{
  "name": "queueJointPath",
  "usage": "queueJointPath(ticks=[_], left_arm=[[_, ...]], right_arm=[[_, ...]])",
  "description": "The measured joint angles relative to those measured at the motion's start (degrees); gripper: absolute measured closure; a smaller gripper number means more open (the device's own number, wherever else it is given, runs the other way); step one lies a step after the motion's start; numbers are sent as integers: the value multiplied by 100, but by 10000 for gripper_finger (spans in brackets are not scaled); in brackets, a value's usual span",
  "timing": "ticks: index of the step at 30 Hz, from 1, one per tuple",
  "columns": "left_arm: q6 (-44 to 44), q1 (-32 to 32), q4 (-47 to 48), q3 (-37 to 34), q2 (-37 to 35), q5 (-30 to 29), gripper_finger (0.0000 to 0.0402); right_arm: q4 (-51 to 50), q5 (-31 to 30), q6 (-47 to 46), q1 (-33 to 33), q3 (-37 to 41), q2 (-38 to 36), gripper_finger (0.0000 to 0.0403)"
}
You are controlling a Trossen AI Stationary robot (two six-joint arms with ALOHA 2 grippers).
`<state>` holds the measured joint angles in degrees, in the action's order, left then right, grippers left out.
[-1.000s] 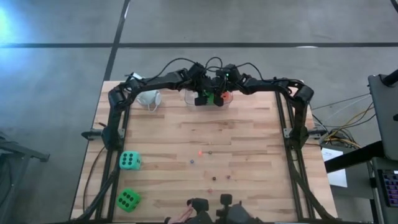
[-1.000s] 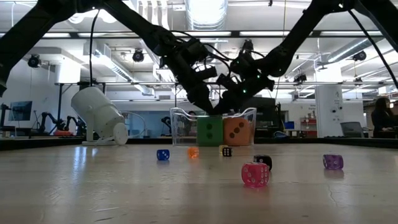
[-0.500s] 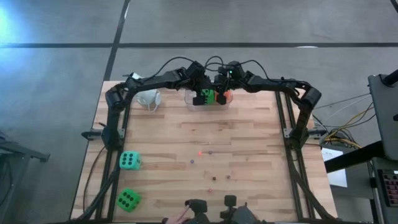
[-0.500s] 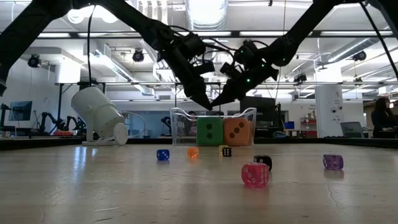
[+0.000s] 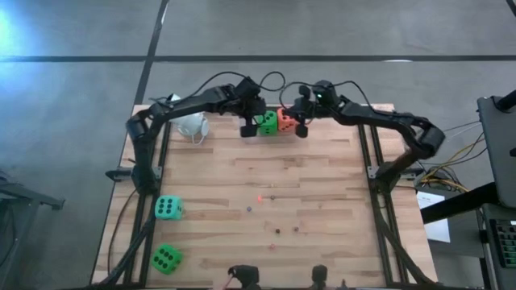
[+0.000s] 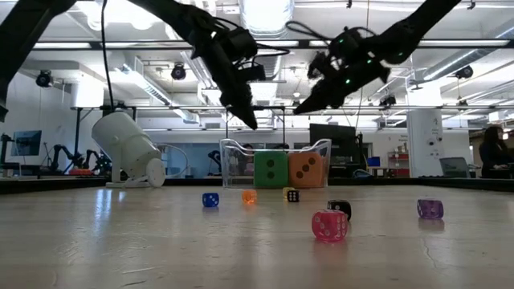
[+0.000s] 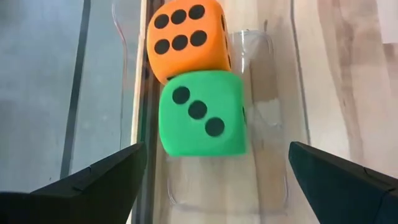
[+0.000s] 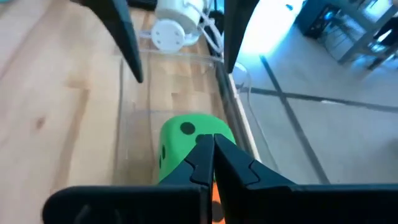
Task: Pick & Place Dice
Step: Put the big blue dice into the transparent bin
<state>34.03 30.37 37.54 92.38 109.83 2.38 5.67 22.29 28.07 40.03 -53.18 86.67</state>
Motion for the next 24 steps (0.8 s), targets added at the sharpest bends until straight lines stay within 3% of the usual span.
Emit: queueJointPath(ticks=[4, 10, 17, 24], left_arm=[[-9, -167, 325, -2, -128, -78, 7], [-76, -684, 1025, -3, -359, -1034, 7], [-961, -1275, 1843, -4, -679, -1221, 7], [-1976, -1927, 2499, -4, -1095, -1370, 6]], right_arm=[[-120, 8, -49, -15, 503, -717, 394], [-118, 29, -89, -45, 1266, -1803, 394], [-116, 71, -89, -205, 1768, -2692, 394], [-116, 74, -63, -496, 2055, -3076, 394]])
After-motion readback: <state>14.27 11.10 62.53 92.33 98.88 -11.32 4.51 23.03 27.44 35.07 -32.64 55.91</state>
